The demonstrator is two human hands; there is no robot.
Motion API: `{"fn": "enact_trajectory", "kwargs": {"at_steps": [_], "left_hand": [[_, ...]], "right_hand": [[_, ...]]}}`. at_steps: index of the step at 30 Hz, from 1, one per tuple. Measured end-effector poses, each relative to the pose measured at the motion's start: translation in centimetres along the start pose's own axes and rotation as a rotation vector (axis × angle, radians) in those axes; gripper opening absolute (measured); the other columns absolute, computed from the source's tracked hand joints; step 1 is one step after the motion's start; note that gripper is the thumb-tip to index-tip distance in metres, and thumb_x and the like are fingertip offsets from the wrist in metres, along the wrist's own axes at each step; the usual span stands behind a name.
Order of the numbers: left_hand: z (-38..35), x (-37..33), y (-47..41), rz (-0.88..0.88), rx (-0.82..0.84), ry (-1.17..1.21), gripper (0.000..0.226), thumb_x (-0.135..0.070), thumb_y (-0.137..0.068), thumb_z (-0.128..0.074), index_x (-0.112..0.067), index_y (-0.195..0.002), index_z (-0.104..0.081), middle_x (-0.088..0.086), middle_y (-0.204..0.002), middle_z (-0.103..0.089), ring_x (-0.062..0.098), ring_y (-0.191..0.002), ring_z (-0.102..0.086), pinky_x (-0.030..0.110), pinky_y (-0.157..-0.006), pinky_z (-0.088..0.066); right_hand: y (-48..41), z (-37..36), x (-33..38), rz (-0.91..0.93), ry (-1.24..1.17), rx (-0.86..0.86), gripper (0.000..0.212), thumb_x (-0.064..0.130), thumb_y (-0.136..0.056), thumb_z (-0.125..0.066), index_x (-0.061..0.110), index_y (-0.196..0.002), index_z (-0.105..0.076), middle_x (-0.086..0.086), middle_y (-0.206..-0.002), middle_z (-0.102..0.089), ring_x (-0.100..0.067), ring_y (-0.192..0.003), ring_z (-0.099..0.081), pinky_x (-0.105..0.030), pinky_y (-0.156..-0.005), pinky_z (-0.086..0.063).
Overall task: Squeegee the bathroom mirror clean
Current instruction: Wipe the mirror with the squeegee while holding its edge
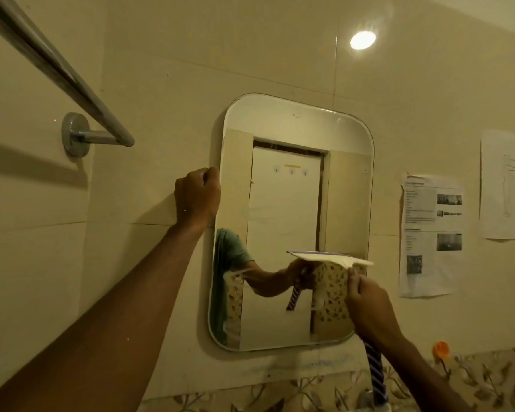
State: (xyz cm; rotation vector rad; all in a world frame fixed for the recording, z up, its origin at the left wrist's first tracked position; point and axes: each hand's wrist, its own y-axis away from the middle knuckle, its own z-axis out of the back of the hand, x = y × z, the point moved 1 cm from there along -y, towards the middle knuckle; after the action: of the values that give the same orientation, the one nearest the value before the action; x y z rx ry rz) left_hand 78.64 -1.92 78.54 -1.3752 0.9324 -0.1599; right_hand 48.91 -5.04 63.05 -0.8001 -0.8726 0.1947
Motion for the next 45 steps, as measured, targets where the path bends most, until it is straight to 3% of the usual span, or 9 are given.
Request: {"fn": "enact_trajectory", "kwargs": {"at_steps": [7, 13, 18, 25, 29, 32, 39, 42, 45], "left_hand": [[0.2, -0.3, 0.1, 0.000, 0.036, 0.003, 0.039, -0.019, -0.096, -0.039, -0.004, -0.061, -0.050, 0.025, -0.066, -0.058, 0.033, -0.060, -0.053, 0.046, -0.062, -0.052], [0.0, -0.2, 0.2, 0.018, 0.063, -0.025, 0.038, -0.017, -0.094, -0.039, -0.006, -0.059, -0.049, 0.016, -0.061, -0.053, 0.019, -0.056, -0.045, 0.026, -0.050, -0.032], [0.1, -0.7, 0.2, 0.027, 0.061, -0.039, 0.039, -0.018, -0.094, -0.039, -0.009, -0.057, -0.046, 0.009, -0.056, -0.049, 0.024, -0.057, -0.049, 0.037, -0.057, -0.044], [0.5, -0.5, -0.1, 0.056, 0.099, -0.039, 0.040, -0.021, -0.096, -0.037, 0.002, -0.067, -0.054, 0.022, -0.066, -0.057, 0.026, -0.061, -0.052, 0.042, -0.059, -0.049], [0.6, -0.4, -0.2, 0.075, 0.117, -0.031, 0.042, -0.022, -0.095, -0.037, 0.009, -0.074, -0.057, 0.031, -0.079, -0.063, 0.027, -0.064, -0.053, 0.048, -0.064, -0.054], [0.8, -0.4, -0.1, 0.091, 0.122, -0.026, 0.041, -0.022, -0.095, -0.038, 0.007, -0.075, -0.059, 0.029, -0.078, -0.063, 0.031, -0.067, -0.057, 0.048, -0.065, -0.055], [1.4, -0.6, -0.2, 0.205, 0.195, 0.048, 0.040, -0.026, -0.094, -0.038, 0.003, -0.082, -0.064, 0.024, -0.084, -0.068, 0.034, -0.073, -0.065, 0.051, -0.069, -0.056], [1.6, -0.7, -0.5, 0.309, 0.234, 0.135, 0.039, -0.031, -0.095, -0.034, -0.010, -0.083, -0.065, 0.011, -0.083, -0.070, 0.030, -0.082, -0.068, 0.051, -0.076, -0.058], [1.6, -0.8, -0.7, 0.373, 0.256, 0.173, 0.045, -0.035, -0.093, -0.031, -0.006, -0.094, -0.066, 0.013, -0.095, -0.070, 0.030, -0.089, -0.067, 0.052, -0.083, -0.055]], "right_hand": [[-9.9, 4.7, 9.4, 0.163, -0.096, -0.103, 0.048, 0.037, -0.103, -0.032, 0.013, -0.067, -0.053, -0.001, -0.052, -0.048, -0.009, -0.036, -0.042, -0.027, -0.039, -0.042], [-0.8, -1.9, 4.4, 0.134, -0.080, -0.096, 0.045, 0.032, -0.103, -0.029, 0.015, -0.072, -0.055, -0.008, -0.056, -0.055, -0.018, -0.043, -0.048, -0.033, -0.041, -0.043], [1.3, -1.9, 5.1, 0.101, -0.060, -0.015, 0.046, 0.033, -0.103, -0.031, 0.013, -0.070, -0.057, -0.007, -0.057, -0.057, -0.018, -0.046, -0.050, -0.036, -0.045, -0.047], [-7.2, 0.0, 14.2, 0.267, -0.039, -0.103, 0.048, 0.036, -0.104, -0.026, 0.019, -0.066, -0.050, 0.001, -0.052, -0.053, -0.009, -0.038, -0.050, -0.019, -0.036, -0.039], [-1.7, -3.8, 10.4, 0.198, -0.014, -0.101, 0.046, 0.050, -0.096, -0.024, 0.025, -0.068, -0.051, 0.009, -0.052, -0.052, -0.001, -0.037, -0.049, -0.008, -0.029, -0.029], [4.3, -6.2, 7.1, 0.163, -0.028, -0.020, 0.035, 0.043, -0.097, -0.032, 0.031, -0.068, -0.048, 0.010, -0.049, -0.050, 0.011, -0.048, -0.054, -0.006, -0.033, -0.033], [-1.7, -2.6, 14.5, 0.225, -0.088, -0.062, 0.047, 0.039, -0.103, -0.028, 0.024, -0.063, -0.049, 0.008, -0.051, -0.051, 0.003, -0.040, -0.052, -0.010, -0.033, -0.034], [-3.4, -2.6, 17.7, 0.212, -0.118, -0.009, 0.041, 0.042, -0.101, -0.031, 0.025, -0.069, -0.049, 0.004, -0.060, -0.058, -0.005, -0.047, -0.056, -0.016, -0.042, -0.039], [0.6, -5.5, 14.9, 0.188, -0.112, 0.053, 0.025, 0.038, -0.099, -0.043, 0.028, -0.076, -0.049, 0.007, -0.063, -0.059, 0.000, -0.048, -0.058, -0.010, -0.035, -0.038]]}}
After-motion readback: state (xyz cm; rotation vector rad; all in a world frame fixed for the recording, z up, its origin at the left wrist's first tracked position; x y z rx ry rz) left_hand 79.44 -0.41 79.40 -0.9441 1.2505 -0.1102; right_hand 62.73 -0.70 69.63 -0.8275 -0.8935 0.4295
